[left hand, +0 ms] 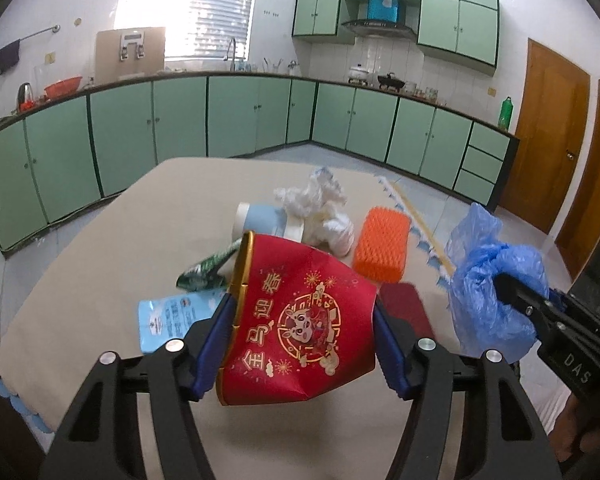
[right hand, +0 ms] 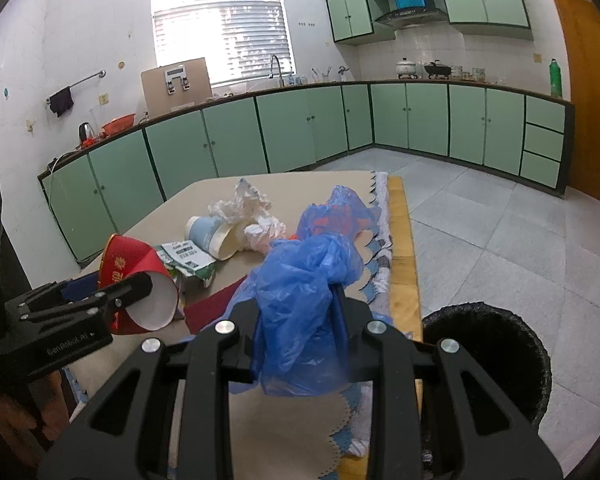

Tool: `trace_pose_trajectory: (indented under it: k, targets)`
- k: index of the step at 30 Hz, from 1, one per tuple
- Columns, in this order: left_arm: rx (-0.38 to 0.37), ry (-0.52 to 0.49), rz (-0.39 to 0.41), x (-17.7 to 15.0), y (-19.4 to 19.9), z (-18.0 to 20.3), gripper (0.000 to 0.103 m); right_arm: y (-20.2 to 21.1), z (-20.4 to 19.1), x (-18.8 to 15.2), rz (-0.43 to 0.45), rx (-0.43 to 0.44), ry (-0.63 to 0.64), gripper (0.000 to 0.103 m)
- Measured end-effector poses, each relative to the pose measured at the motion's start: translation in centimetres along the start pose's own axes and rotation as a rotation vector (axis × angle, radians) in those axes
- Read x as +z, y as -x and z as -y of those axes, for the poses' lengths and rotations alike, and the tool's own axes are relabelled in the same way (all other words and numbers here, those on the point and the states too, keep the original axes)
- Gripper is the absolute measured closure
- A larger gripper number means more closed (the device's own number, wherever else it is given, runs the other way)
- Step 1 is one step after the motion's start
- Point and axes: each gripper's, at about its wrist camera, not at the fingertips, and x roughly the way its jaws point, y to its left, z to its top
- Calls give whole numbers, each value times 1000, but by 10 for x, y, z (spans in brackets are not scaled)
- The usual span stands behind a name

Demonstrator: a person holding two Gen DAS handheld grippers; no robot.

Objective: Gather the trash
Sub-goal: 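Drop the red packet into the bin with the left tool while the right drops the blue bag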

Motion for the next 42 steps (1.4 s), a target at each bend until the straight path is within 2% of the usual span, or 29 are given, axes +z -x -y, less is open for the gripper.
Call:
trace_pose_trajectory:
  k: [8,21,29,38,42]
  targets:
    - [-69,-28,35,20,-2,27,39,19,27,10,48,-67,-28,77]
    - [-274,-117,61,49,-37,123,39,47,124,12,93,-272,-118,77]
    - [-371,-165,29,58,-79,188,39,46,185,-2,76,-359,-165,77]
    - [-414,-208,-32,54,-128,252,39,24,237,-20,24,-394,-214,76]
    - [-418,-216,-60,48,-144,264,39,16,249,-28,6,-402,-237,76]
